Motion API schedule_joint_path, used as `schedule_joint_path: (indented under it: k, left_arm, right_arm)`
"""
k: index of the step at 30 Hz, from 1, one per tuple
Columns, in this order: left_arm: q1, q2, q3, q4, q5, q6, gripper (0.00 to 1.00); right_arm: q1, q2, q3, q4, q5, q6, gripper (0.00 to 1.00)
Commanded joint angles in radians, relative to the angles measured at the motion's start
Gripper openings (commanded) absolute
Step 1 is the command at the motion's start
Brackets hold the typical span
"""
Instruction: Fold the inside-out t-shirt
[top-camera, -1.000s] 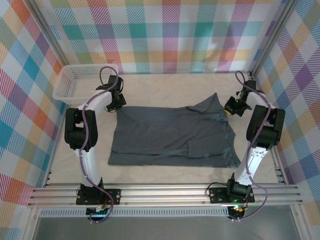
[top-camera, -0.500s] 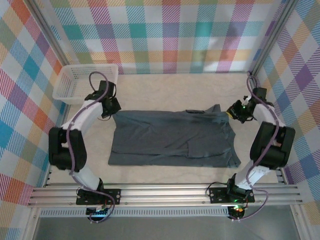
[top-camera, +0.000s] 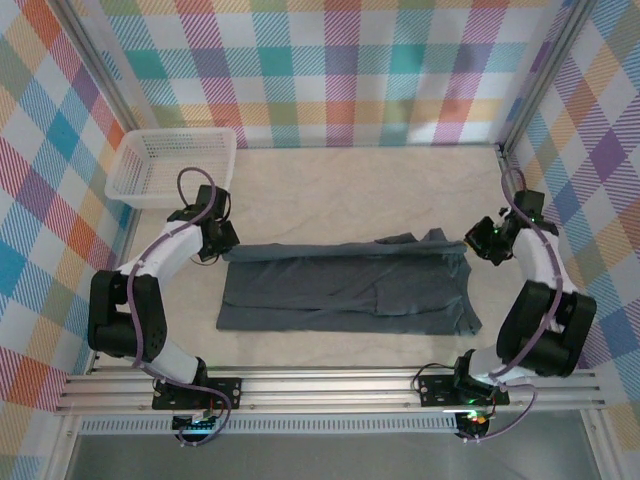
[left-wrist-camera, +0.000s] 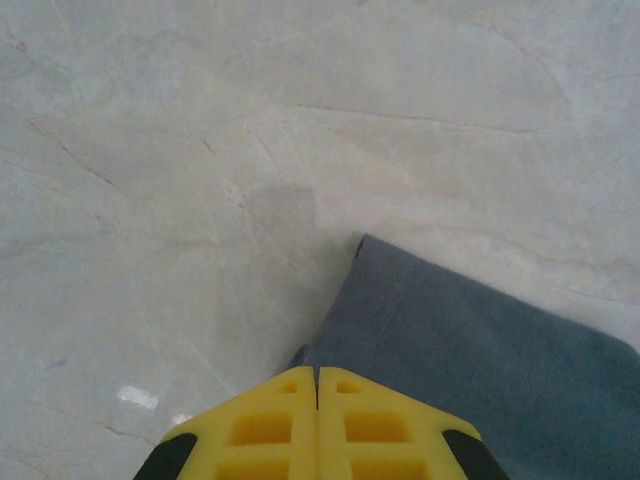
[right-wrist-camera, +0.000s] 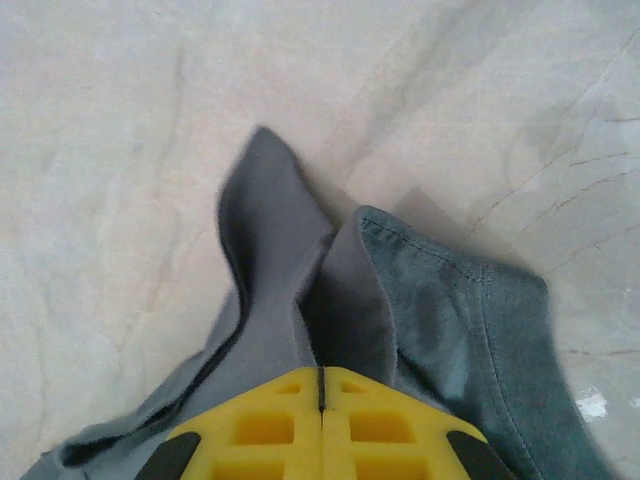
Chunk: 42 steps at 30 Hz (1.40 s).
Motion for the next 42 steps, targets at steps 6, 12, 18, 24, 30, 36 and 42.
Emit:
schedule_joint_path:
  k: [6,12,18,24,30,36,42]
  left_arm:
    - [0.008,0.006,-0.115,0.053,0.037,-0.005,0.00]
    - [-0.005,-0.041,-0.148,0.072,0.063,-0.009,0.35]
    - [-0.065,-0.144,-0.117,0.029,0.055,-0.018,0.40]
    - [-0.213,-0.200,-0.117,0.056,0.052,-0.038,0.40]
    - [-0.297,-0.171,-0.119,0.073,0.027,-0.042,0.41]
    - [-0.319,-0.156,-0.120,0.075,0.004,-0.042,0.41]
    - [-0.321,-0.144,-0.124,0.071,-0.010,-0.033,0.41]
  right_arm:
    - [-0.024,-0.009,-0.215,0.005,0.074,0.075,0.06]
    - [-0.024,-0.066,-0.163,-0.087,0.067,0.052,0.39]
    - [0.112,-0.173,-0.141,-0.053,0.089,0.112,0.45]
    - [0.309,0.002,-0.069,-0.024,0.149,0.153,0.49]
    - [0.353,0.240,0.051,-0.003,0.049,0.173,0.53]
    - [0.373,0.322,0.107,0.011,0.035,0.208,0.46]
    - [0.375,0.341,0.117,0.006,0.022,0.211,0.06]
